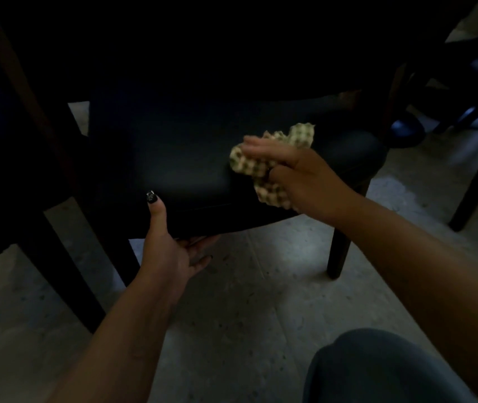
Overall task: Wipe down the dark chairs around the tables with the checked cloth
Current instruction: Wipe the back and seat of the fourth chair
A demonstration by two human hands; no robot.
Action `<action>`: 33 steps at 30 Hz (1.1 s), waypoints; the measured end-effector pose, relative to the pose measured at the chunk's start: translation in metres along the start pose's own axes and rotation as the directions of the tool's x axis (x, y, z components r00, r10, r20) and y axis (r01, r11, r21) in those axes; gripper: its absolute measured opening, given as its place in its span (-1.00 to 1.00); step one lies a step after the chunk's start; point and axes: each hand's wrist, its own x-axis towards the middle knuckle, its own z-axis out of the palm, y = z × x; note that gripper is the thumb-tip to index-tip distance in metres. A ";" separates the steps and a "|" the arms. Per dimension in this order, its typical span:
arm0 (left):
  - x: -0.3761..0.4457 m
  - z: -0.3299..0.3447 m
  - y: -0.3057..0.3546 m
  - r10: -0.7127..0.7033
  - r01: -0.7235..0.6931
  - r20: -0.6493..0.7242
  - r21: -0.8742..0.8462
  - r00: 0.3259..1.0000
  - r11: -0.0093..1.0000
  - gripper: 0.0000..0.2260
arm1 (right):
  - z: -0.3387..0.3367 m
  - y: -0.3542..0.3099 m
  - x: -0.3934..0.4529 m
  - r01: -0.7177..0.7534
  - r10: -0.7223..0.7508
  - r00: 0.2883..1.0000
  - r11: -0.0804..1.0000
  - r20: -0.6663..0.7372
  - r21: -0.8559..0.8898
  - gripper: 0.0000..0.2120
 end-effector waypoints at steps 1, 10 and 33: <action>-0.001 0.001 0.001 0.002 -0.002 0.001 0.004 1.000 1.000 -0.32 | 0.001 -0.002 0.001 0.011 -0.013 0.998 1.000 -0.069 -0.019 -0.43; -0.008 0.002 0.003 -0.006 0.007 -0.009 0.147 1.000 0.989 -0.21 | -0.007 -0.008 -0.001 -0.255 0.112 0.919 0.900 -0.377 -0.353 -0.75; -0.061 0.039 0.027 0.420 -0.503 0.286 0.360 0.861 0.786 -0.89 | 0.008 -0.019 -0.064 -0.370 0.372 0.916 0.632 0.152 0.681 -0.70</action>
